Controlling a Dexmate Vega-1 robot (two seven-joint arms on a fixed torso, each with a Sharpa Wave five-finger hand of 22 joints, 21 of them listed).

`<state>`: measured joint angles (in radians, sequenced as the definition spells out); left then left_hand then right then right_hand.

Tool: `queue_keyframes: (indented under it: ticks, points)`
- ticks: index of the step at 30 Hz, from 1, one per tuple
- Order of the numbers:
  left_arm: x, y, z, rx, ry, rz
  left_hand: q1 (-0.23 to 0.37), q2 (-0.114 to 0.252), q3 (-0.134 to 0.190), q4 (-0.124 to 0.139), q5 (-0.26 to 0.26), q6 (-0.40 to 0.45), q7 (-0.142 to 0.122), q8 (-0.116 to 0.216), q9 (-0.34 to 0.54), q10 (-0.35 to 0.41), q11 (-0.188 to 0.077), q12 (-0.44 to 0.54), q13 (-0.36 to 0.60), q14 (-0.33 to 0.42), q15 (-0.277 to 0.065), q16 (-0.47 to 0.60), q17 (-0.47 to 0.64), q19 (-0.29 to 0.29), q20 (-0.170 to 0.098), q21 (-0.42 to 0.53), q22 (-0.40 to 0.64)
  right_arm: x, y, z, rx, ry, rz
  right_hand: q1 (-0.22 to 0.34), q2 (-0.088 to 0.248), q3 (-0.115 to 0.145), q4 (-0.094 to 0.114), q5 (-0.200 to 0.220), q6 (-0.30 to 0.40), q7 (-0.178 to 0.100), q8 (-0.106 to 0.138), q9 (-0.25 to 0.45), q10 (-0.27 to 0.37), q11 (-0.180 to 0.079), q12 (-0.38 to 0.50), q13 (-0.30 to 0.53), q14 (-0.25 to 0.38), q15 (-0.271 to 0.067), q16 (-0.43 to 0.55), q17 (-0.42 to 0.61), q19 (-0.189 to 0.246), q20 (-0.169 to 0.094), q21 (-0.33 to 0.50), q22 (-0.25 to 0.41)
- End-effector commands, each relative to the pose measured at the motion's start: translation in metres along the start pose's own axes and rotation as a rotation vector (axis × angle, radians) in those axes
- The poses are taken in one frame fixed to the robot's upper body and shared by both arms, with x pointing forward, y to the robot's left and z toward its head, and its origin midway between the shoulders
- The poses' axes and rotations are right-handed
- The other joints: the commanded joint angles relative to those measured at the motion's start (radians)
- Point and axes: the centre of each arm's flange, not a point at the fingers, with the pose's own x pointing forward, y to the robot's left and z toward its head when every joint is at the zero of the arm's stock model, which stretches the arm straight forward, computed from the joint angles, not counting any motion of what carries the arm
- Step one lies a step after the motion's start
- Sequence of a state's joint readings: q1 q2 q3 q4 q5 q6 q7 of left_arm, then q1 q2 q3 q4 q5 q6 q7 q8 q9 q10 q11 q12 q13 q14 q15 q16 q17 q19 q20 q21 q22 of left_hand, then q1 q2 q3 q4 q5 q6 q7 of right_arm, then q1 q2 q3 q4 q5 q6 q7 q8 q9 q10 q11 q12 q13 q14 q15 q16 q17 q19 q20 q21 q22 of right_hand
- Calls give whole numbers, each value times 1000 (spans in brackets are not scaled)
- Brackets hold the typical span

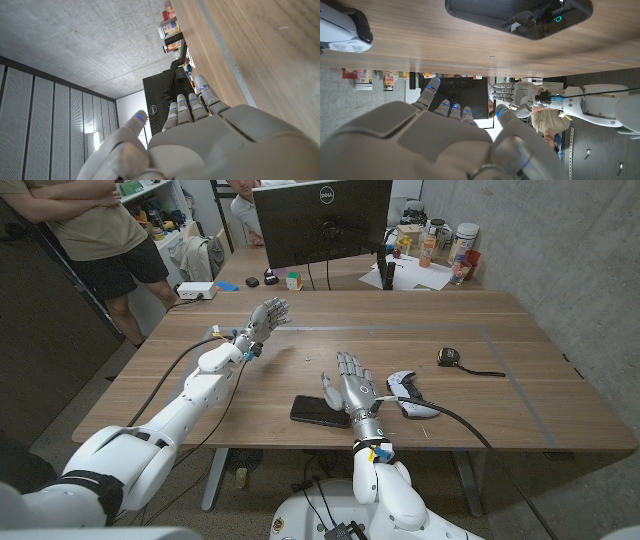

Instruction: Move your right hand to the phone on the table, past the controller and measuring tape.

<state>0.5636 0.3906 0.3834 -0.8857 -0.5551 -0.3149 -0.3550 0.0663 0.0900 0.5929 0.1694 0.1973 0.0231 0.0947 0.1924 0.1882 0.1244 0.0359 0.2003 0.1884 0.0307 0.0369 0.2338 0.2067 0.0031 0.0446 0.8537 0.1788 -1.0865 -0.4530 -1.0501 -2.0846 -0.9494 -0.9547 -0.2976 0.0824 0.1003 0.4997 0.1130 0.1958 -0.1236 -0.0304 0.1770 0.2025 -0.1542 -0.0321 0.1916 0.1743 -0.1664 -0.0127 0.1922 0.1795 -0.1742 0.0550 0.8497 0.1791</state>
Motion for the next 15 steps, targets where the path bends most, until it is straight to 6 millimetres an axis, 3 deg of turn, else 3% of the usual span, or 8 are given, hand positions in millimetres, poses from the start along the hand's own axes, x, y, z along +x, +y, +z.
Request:
queue_keyframes:
  ticks: [1,7,9,11,15]
  points:
    - [3,1,3,3,-8,-21,4,104,8,-1,8,-4,6,1,5,0,-4,4,3,1,5,6,4,2,4,-1,3,-5,20,34,-108,-30,58,6,89,8,0,-2,-2,2,9,5,2,5,5,6,-6,1,3,3,-97,0,-2,3]
    - [0,3,5,7,-12,-21,4,104,8,-1,8,-4,6,1,5,-1,-3,4,3,2,5,6,4,2,4,-1,3,-6,28,43,-179,-25,73,5,88,7,4,-3,-6,-2,9,6,-6,18,5,6,-10,10,4,3,-98,15,-4,3]
    - [-2,5,7,10,-14,-19,4,104,8,-1,8,-4,5,2,5,0,-3,4,3,2,4,6,4,2,4,-2,3,-7,32,46,-214,-25,67,6,85,8,3,-3,-14,-4,8,7,-13,20,3,6,-14,7,3,3,-103,8,-7,3]
    - [-4,5,8,10,-17,-19,4,104,8,-1,8,-4,5,2,5,1,-4,4,3,2,4,6,4,3,3,-1,3,-7,35,47,-239,-24,69,9,84,9,0,-4,-20,6,7,7,-17,26,3,7,-17,14,2,2,-106,14,-10,3]
    - [-6,6,10,11,-22,-20,4,104,8,-1,9,-4,7,2,5,1,-2,4,3,2,5,6,4,4,6,-2,3,-5,41,48,-277,-18,84,19,79,14,-12,-4,-14,-9,11,8,-21,16,4,7,-25,20,0,0,-114,15,-17,2]
